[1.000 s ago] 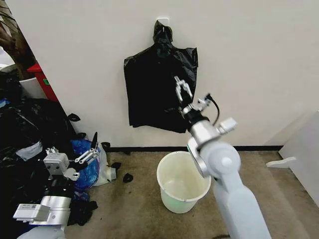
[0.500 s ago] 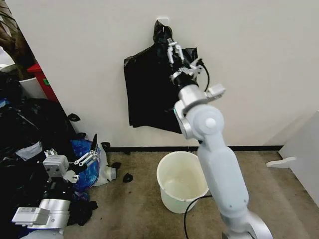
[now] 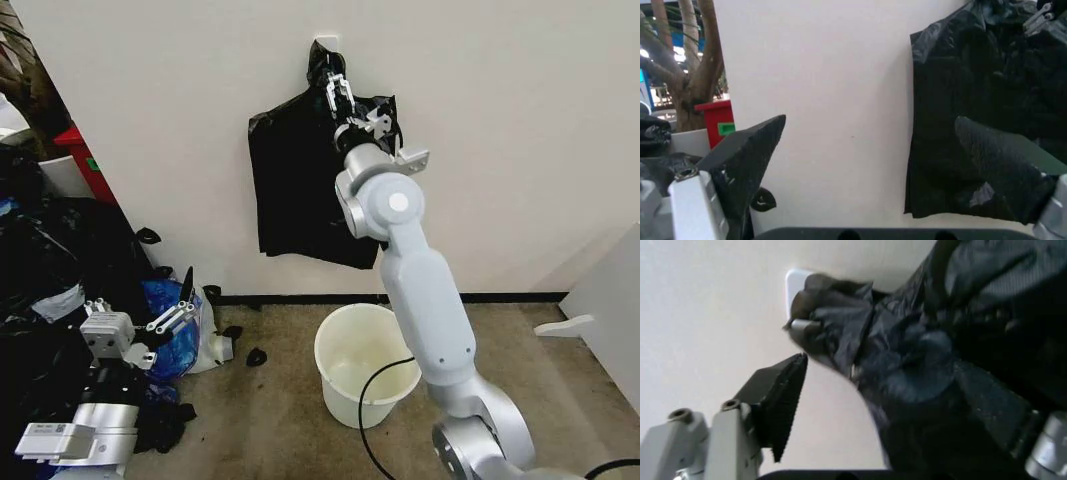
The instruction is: Place the garbage bag over the trash bin.
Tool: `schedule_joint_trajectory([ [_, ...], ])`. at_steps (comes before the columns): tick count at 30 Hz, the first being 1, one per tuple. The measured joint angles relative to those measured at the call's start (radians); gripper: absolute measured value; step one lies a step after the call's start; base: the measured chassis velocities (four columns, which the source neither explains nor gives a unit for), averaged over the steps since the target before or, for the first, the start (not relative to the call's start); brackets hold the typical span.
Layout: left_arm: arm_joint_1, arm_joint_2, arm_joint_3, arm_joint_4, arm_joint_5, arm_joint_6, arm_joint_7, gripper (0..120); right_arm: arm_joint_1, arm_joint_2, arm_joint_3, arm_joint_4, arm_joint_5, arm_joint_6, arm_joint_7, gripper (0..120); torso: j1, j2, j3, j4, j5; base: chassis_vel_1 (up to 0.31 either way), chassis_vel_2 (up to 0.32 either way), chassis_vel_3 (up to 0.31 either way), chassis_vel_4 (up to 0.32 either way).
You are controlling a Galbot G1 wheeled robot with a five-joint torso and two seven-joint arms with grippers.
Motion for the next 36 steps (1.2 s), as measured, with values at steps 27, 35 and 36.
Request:
schedule_joint_trajectory([
  [27,-0.007,-0.006,0.0,-0.001,0.0,0.002,0.003,100,-0.005,0.0,0.009,-0.024,-0.028,-0.002,0.007,83,0.0,0.0,0.0,0.0,0.0,0.0,0.0,0.0,0.0],
  [35,-0.004,-0.007,0.002,-0.001,0.0,0.003,0.004,100,0.014,0.0,0.008,-0.023,-0.034,-0.003,0.001,78,0.0,0.0,0.0,0.0001,0.0001,0.0,0.0,0.0,0.0],
  [36,-0.004,-0.007,0.002,-0.001,0.0,0.003,0.004,100,0.014,0.0,0.007,-0.022,-0.034,-0.003,0.001,75,0.0,0.0,0.0,0.0001,0.0,0.0,0.0,0.0,0.0],
])
